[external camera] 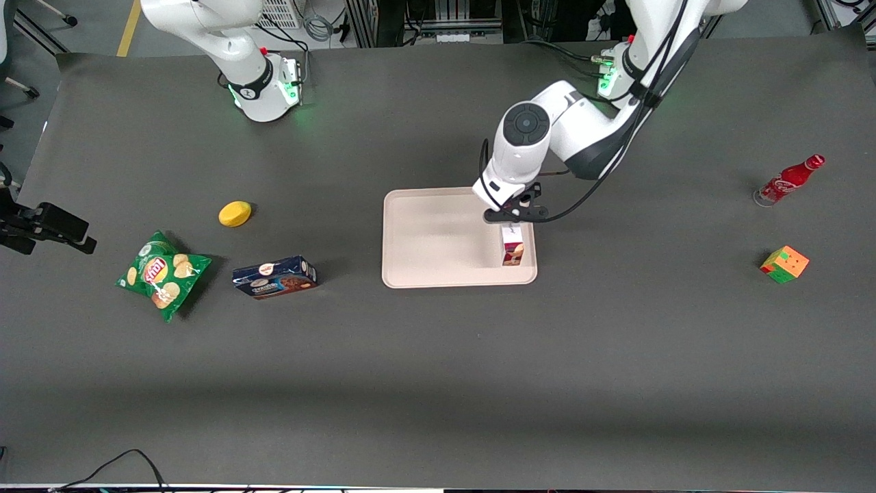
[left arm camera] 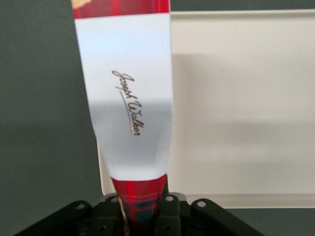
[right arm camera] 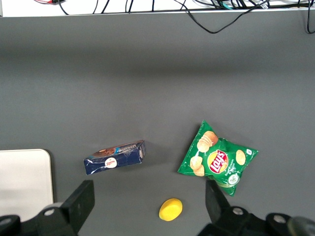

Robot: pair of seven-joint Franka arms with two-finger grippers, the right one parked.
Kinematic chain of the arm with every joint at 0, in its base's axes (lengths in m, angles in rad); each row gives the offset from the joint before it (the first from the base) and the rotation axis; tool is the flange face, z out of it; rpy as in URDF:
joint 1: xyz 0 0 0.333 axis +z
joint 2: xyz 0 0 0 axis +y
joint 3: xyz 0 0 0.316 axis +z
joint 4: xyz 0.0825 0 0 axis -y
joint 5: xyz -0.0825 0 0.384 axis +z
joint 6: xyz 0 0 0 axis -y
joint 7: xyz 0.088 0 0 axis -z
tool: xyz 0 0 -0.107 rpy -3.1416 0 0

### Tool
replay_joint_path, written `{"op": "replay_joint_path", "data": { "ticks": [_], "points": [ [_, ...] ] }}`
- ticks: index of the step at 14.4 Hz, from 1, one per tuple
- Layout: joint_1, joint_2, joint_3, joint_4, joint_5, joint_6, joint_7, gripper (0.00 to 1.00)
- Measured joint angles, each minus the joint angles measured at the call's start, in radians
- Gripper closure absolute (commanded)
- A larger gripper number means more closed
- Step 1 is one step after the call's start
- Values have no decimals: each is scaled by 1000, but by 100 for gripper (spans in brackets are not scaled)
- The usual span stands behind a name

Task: Place red cookie box on tray
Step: 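Carry the held cookie box over the pink tray, then lower the cookie box upright onto the tray and open the left gripper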

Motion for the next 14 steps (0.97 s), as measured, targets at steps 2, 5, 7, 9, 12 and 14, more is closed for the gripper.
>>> {"op": "replay_joint_path", "data": {
  "ticks": [2, 5, 7, 9, 12, 14],
  "points": [
    [0, 35, 2, -7, 51, 18, -31, 100],
    [0, 91, 2, -7, 169, 39, -107, 100],
    [0, 132, 2, -7, 209, 64, -135, 100],
    [0, 163, 4, -7, 218, 90, -144, 100],
    [3, 186, 11, -2, 220, 101, -148, 0],
    [4, 188, 17, 2, 221, 101, -151, 0]
  ]
}}
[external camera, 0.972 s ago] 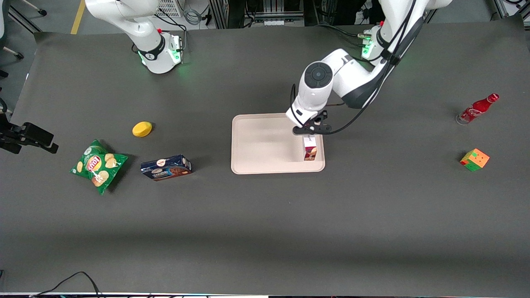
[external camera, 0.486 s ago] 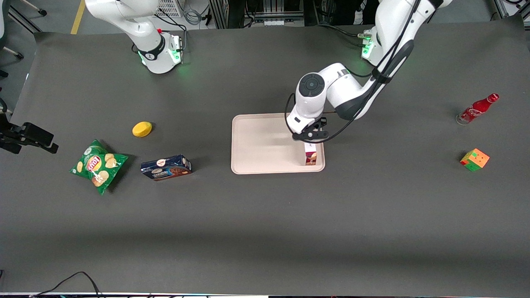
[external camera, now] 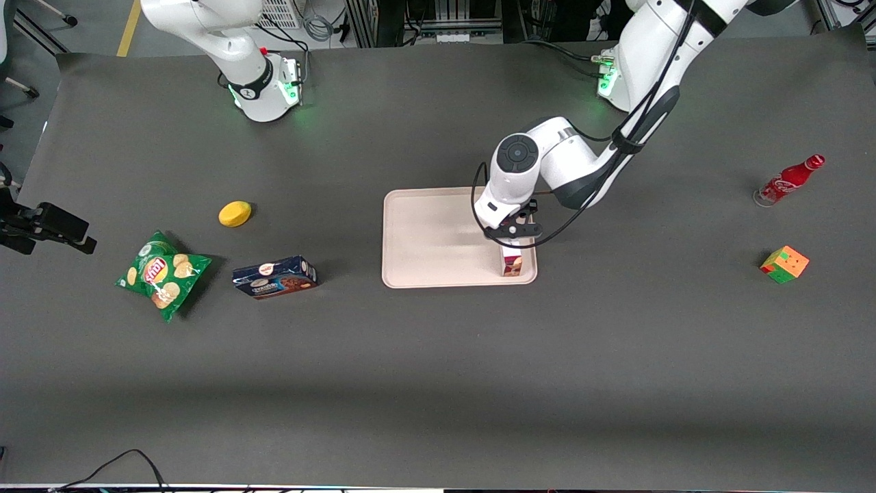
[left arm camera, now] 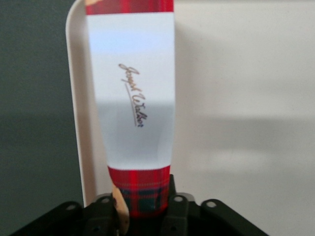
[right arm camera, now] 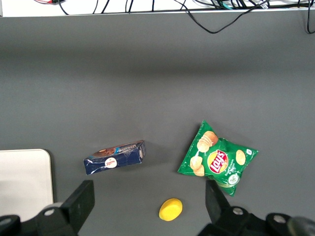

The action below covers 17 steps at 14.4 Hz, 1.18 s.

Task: Place red cookie box on tray

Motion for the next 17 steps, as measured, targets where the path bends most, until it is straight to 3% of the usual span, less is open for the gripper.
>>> {"op": "replay_joint_path", "data": {
  "ticks": [10, 15, 17],
  "points": [
    [3, 9, 14, 47, 3, -9, -1, 0],
    [11, -35, 3, 184, 3, -208, 52, 0],
    [29, -108, 1, 206, -45, -258, 142, 0]
  ]
}}
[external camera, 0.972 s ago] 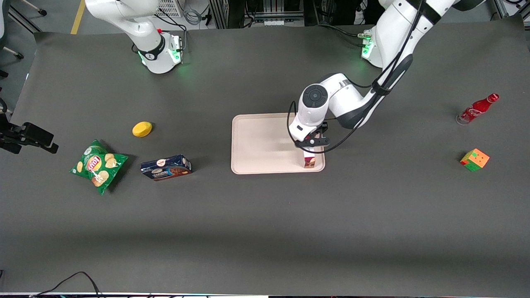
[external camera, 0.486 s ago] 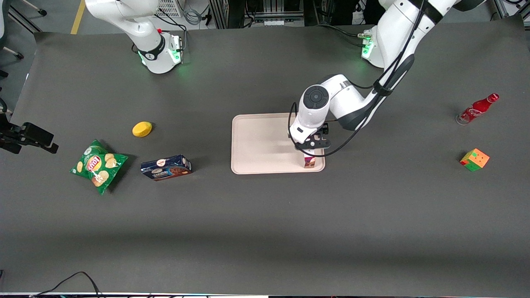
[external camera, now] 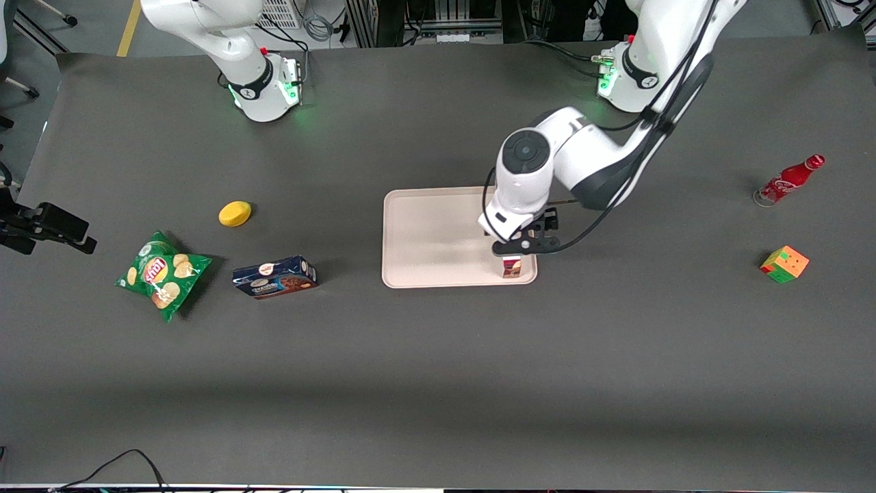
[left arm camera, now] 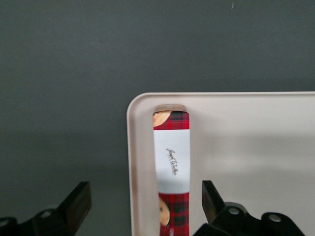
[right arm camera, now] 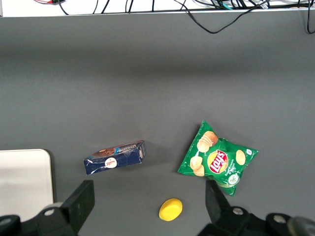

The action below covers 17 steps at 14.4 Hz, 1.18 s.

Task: Place red cookie box on tray

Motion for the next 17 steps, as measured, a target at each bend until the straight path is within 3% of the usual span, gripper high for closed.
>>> {"op": "replay_joint_path", "data": {
  "ticks": [4, 10, 14, 17],
  "points": [
    [23, -214, 71, 9, -155, -147, 261, 0],
    [25, -493, 378, 4, -286, -312, 619, 0],
    [25, -580, 565, -32, -349, -331, 750, 0],
    [25, -589, 609, -54, -378, -312, 765, 0]
  ]
}}
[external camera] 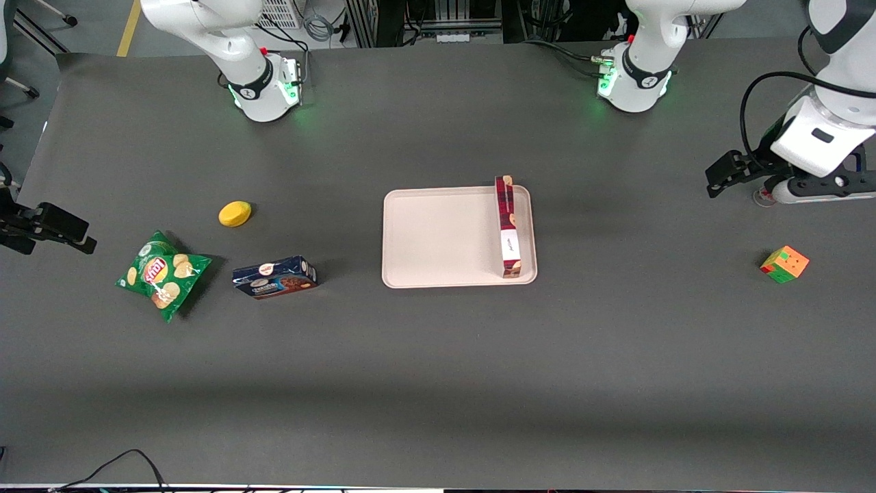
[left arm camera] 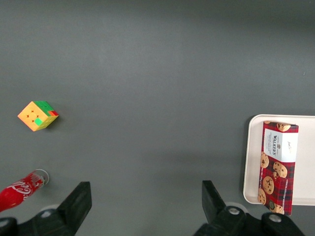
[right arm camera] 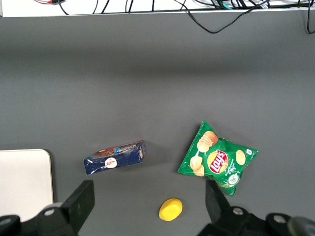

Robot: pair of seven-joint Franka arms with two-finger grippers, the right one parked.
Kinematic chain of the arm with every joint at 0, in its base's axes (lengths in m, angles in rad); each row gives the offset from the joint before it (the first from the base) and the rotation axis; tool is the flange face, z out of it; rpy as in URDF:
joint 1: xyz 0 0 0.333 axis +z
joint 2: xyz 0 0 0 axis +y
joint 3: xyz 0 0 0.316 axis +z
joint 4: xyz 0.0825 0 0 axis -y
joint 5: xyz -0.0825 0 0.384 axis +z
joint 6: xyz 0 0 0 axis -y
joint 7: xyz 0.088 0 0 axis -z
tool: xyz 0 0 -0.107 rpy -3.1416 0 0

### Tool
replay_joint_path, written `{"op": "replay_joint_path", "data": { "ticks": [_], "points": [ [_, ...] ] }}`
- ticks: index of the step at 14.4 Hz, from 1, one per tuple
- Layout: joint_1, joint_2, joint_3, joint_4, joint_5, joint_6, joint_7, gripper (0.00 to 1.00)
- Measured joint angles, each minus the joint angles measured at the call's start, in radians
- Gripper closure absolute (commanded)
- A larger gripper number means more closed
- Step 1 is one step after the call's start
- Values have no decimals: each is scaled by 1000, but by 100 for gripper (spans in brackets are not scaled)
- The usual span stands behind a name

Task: Place red cookie box on tray

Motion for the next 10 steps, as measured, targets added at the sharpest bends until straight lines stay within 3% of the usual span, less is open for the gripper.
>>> {"op": "replay_joint_path", "data": {
  "ticks": [6, 10],
  "points": [
    [-5, 72, 1, -28, -2, 160, 0, 0],
    [-4, 135, 7, 20, -2, 172, 0, 0]
  ]
}}
